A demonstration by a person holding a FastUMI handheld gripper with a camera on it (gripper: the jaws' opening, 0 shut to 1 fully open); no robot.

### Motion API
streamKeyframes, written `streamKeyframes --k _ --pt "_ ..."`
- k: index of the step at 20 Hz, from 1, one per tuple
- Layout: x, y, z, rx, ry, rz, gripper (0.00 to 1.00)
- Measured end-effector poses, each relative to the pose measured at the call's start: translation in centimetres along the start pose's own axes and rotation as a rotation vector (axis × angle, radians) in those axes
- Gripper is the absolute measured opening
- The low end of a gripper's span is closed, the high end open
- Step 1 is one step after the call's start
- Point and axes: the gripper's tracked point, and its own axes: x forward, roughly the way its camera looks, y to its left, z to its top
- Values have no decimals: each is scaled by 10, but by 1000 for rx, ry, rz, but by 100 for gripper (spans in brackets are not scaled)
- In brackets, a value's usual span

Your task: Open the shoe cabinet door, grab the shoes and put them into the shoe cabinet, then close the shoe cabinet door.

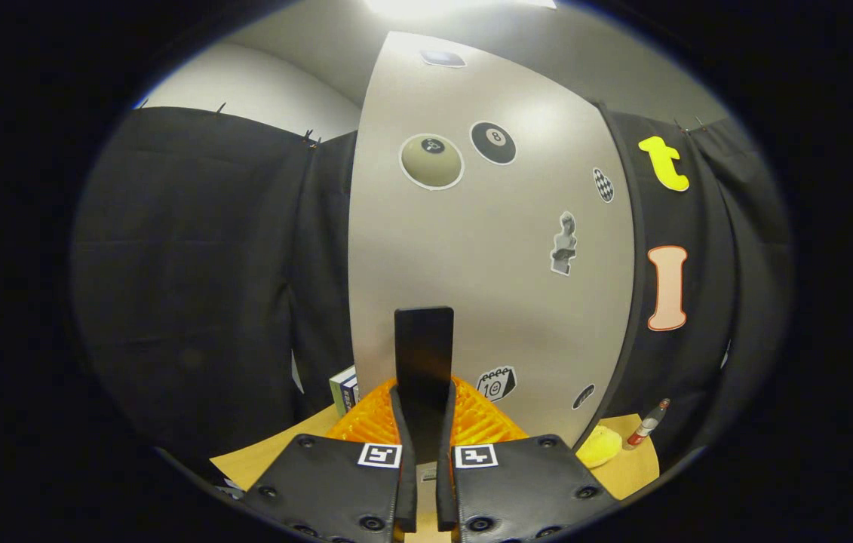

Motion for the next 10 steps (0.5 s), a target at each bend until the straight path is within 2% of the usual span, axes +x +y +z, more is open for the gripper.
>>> streamKeyframes --k 6,10 --pt "-31 -26 -4 14 -24 30 11" --pt "-49 -50 -6 20 -26 85 11"
